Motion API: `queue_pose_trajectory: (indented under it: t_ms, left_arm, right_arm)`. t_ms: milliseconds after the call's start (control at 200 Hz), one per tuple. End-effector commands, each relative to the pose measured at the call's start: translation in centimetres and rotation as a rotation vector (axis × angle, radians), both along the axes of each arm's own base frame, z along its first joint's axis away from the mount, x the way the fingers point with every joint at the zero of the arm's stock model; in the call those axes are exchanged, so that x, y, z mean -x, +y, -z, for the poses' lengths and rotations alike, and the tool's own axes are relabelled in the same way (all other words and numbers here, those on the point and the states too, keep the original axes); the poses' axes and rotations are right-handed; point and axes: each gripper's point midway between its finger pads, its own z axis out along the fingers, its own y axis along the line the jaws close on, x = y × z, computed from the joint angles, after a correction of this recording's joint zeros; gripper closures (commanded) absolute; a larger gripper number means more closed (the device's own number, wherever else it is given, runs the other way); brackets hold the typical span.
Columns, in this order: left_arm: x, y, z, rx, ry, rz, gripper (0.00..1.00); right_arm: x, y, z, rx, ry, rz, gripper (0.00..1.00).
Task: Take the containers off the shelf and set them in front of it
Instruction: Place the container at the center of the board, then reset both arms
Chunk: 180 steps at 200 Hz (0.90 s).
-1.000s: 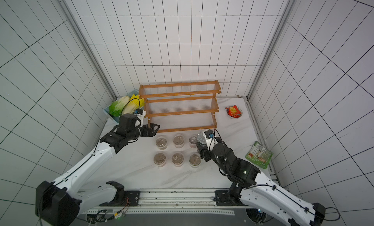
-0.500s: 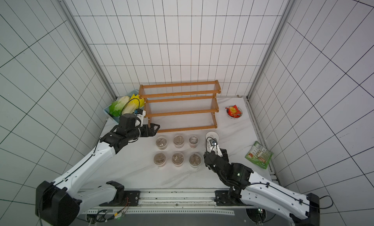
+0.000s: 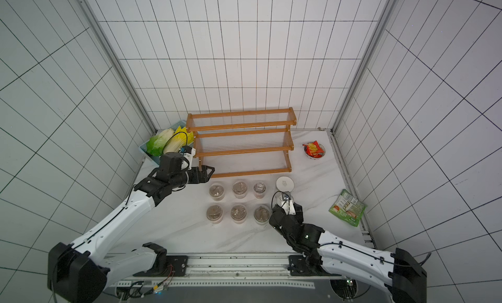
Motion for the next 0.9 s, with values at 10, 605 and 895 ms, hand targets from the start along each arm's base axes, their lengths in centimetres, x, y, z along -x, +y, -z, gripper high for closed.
queue_pose_trajectory:
  t_ms: [10, 605, 895]
  left_arm:
    - [-0.6, -0.2, -2.1, 0.024, -0.059, 0.002, 0.02]
    - [-1.2, 2.2, -3.0, 0.014, -0.089, -0.092, 0.02]
    - [-3.7, 10.8, -2.7, 0.049, -0.123, -0.376, 0.02]
  right_arm:
    - [-0.1, -0.5, 1.1, -0.020, 0.017, 0.034, 0.19]
    - [-0.5, -3.1, -10.5, -0.002, -0.148, 0.087, 0.01]
    - [-5.7, -9.3, -15.4, -0.046, -0.132, 0.207, 0.01]
